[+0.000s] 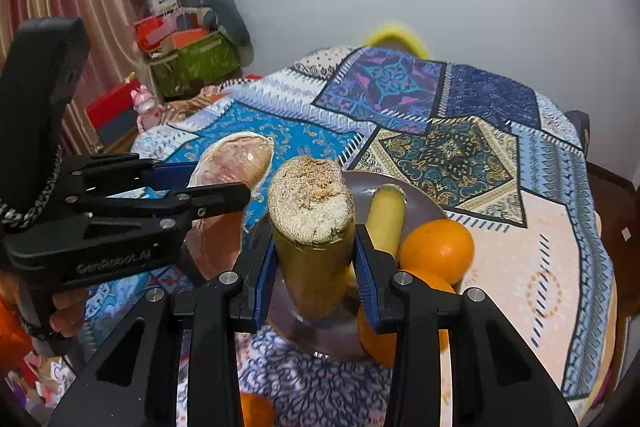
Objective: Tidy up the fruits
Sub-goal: 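Lower the pomelo segment onto the grey plate with the left tool while the right tool places the banana there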
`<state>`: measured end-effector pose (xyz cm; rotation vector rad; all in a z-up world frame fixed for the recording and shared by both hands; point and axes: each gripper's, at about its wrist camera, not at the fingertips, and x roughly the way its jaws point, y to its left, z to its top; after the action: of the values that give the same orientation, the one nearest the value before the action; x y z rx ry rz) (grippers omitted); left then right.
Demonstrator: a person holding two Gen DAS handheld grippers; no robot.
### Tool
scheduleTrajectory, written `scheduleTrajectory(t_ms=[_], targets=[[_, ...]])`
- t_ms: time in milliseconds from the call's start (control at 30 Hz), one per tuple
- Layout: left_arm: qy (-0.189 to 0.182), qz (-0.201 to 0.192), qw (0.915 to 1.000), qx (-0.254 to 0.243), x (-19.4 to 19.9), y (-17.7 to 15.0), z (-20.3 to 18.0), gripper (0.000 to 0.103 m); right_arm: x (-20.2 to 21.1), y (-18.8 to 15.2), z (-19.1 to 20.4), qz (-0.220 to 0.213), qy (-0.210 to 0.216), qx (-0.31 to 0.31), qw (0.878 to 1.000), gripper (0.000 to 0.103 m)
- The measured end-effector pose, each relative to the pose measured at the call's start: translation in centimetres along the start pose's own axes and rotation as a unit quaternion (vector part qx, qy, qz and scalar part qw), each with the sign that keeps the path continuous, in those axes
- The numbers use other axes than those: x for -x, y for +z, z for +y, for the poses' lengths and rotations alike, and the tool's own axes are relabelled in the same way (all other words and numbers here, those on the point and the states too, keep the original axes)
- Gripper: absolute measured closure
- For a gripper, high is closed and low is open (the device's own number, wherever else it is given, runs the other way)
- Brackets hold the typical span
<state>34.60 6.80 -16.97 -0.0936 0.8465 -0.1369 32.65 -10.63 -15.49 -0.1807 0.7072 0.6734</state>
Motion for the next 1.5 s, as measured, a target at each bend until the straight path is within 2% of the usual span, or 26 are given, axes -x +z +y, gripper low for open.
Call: scheduleTrajectory(t_ms=[333, 500, 600, 667, 733, 833, 900, 1033, 1233, 1367, 1500], targets=[[-0.016, 0.008, 0.9996, 0.024, -2.8, 0.3, 1.3, 0.066, -3.4, 1.3, 0.0, 0.038, 0.002, 0.012, 0.999, 0.070], [-0.021, 0.011, 0.9993, 0.028, -3.0, 0.3, 1.8, 0.066, -4.1, 1.2, -1.3, 0.044, 0.013, -0.022, 0.999, 0.069], [-0.021, 0.012, 0.9994, 0.026, -2.9, 0.3, 1.7, 0.067, -4.1, 1.5, -1.7, 0.044, 0.005, -0.033, 0.999, 0.068], [-0.021, 0.009, 0.9994, 0.025, -2.7, 0.4, 1.6, 0.071, -3.7, 1.8, -1.7, 0.037, -0.004, -0.027, 0.999, 0.062], [-0.021, 0.005, 0.9995, 0.022, -2.3, 0.5, 1.3, 0.077, -3.0, 2.1, -1.9, 0.025, -0.012, -0.028, 0.999, 0.051], [-0.027, 0.006, 0.9995, 0.014, -2.1, 0.8, 0.8, 0.079, -1.9, 2.3, -2.2, 0.007, -0.024, -0.024, 0.999, 0.049], [-0.013, 0.004, 0.9999, 0.003, -2.2, 0.9, 0.4, 0.080, -1.4, 2.3, -2.3, 0.002, -0.036, -0.018, 0.999, 0.047], [-0.009, 0.006, 0.9999, 0.008, -2.7, 1.0, 0.4, 0.080, 0.0, 1.8, -2.9, -0.009, -0.044, -0.018, 0.999, 0.036], [0.003, 0.015, 0.9989, 0.045, -4.2, 1.5, 1.9, 0.079, 1.4, 0.5, -4.2, -0.011, -0.047, -0.026, 0.998, 0.034], [0.033, 0.032, 0.9976, 0.052, -5.8, 1.1, 2.6, 0.080, 1.6, -0.4, -4.8, -0.006, -0.046, -0.034, 0.998, 0.034], [0.028, 0.034, 0.9976, 0.053, -5.9, 0.9, 3.0, 0.080, 1.2, -1.2, -5.2, -0.001, -0.047, -0.039, 0.998, 0.034]])
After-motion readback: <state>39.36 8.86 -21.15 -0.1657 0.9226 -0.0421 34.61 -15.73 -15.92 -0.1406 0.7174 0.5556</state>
